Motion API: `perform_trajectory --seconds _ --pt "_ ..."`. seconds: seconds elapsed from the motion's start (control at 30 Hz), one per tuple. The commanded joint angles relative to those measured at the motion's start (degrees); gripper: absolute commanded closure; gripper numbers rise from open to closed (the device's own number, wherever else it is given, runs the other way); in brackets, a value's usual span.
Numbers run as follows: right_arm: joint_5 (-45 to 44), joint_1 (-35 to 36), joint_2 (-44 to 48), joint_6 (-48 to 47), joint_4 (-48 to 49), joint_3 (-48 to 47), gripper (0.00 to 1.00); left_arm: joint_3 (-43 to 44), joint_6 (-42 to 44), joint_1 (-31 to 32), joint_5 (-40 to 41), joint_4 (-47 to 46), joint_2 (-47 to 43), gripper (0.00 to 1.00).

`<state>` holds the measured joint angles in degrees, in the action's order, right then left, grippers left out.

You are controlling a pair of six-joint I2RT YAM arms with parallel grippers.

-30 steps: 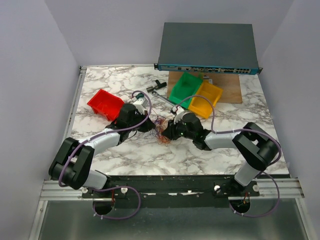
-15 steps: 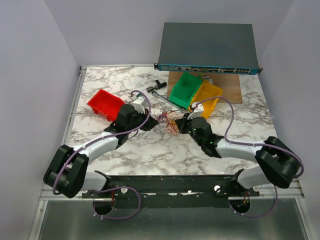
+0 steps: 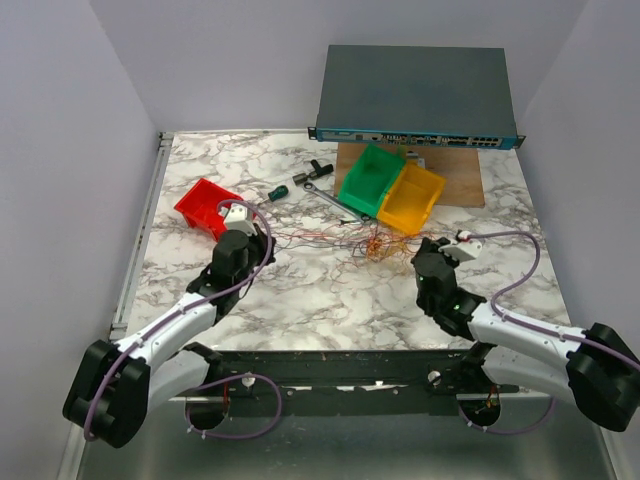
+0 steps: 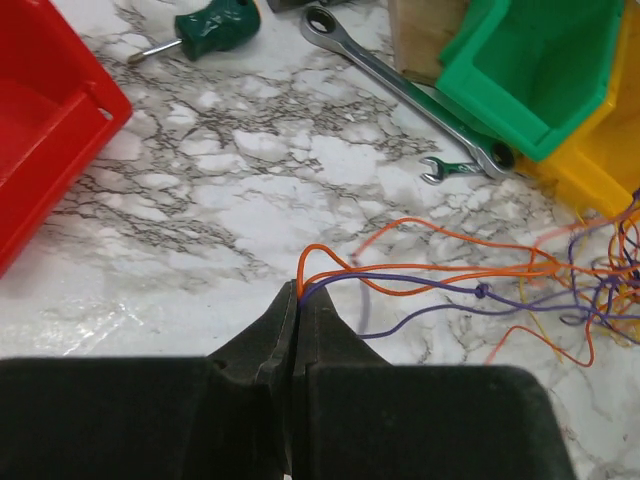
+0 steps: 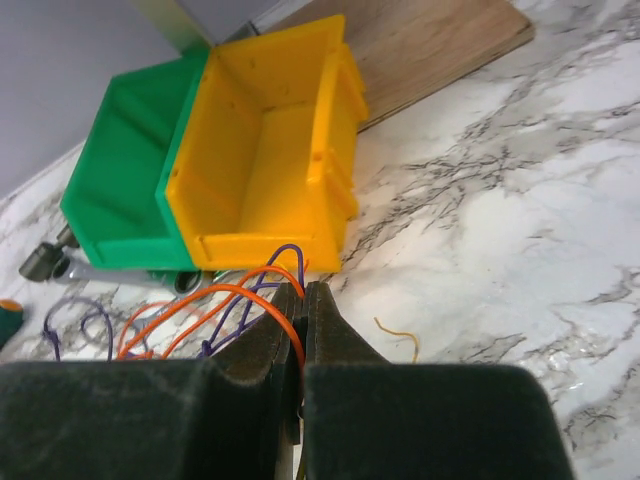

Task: Untangle the cables
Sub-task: Untie the cable.

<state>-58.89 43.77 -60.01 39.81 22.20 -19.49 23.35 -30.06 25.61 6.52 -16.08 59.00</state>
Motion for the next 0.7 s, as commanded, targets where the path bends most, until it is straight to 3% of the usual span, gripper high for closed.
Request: perform_trajectory --seconds 0.0,0.17,0.3,0.4,0.43,0.5,0.53,0.57,0.63,0.67 --pt "-10.5 -0.6 2.4 2.8 -2.1 1.7 0.99 0.3 -1.2 -0.4 11.6 3.6 -1.5 1.00" --pt "-14.6 -0.5 1.9 5.7 -6.1 0.6 1.00 0.9 -4.5 -0.4 20.6 9.0 -3.6 1.00" --pt "-19.7 -0.6 1.3 20.8 -21.9 -3.0 0.99 0.0 -10.4 -0.4 32.2 14.1 -6.7 1.00" --pt "-15.8 -0.6 -0.2 19.4 -22.1 -4.5 0.99 -0.7 -7.5 -0.4 29.1 11.7 -8.4 1.00" --pt "-12.7 -0.5 -1.0 14.0 -18.4 -4.7 0.99 -0.7 -5.5 -0.3 26.0 10.5 -8.6 1.00" --pt "1.2 -0.5 -2.4 -4.1 -1.5 -2.5 0.99 -1.3 2.0 -0.3 10.3 4.5 -8.8 1.00" --pt "8.3 -0.5 -2.8 -9.6 5.4 -1.0 0.99 -2.2 5.2 -0.2 2.7 -0.1 -8.8 0.93" --pt "16.2 -0.6 -3.4 -12.2 10.1 0.1 0.99 -3.8 7.3 0.3 -5.1 -5.0 -8.7 0.78" --pt "26.9 -0.6 -4.5 -14.8 15.5 1.3 0.99 -5.7 9.1 1.7 -13.3 -12.4 -7.8 0.45" --pt "29.6 -0.5 -5.7 -15.4 16.8 1.1 0.99 -5.1 10.0 2.8 -14.8 -13.1 -6.6 0.36"
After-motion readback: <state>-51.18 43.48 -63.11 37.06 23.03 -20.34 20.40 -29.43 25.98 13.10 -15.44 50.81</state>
